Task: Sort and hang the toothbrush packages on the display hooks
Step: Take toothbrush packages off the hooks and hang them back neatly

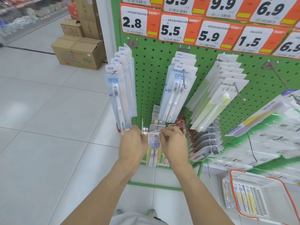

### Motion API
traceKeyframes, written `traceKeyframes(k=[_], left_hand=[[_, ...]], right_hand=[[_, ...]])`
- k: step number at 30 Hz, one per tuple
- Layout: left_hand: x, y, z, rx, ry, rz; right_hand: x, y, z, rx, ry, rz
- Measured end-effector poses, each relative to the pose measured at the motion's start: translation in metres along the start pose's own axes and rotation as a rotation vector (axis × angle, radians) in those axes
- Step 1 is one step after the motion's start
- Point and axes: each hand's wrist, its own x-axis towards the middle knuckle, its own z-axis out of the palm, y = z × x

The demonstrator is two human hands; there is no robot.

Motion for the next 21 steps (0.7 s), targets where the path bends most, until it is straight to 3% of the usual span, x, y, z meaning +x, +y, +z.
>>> traceKeyframes(k=[8, 12, 17, 19, 21], left_hand=[[-0.033, -0.036, -0.023, -0.118, 0.052, -0.003], [-0.048, -0.056, -0.027, -0.292, 0.018, -0.029], [-0.057, -0.067, -0.03, -0.499, -0.018, -0.148], [-0.061, -0.071, -0.031, -0.589, -0.027, -0.185], [-0.064, -0.07, -0.033, -0.724, -0.024, -0.24]], right_hand=[[0.002, 0.003, 0.001, 0.01, -0.012, 0.024], [-0.005, 0.001, 0.001, 0.022, 0.0, 0.029], [-0.042, -0.013, 0.0, 0.26, 0.067, -0.036], [-0.063, -0.019, 0.0, 0.325, -0.069, -0.027], [-0.08, -0.021, -0.002, 0.435, -0.322, 0.075]])
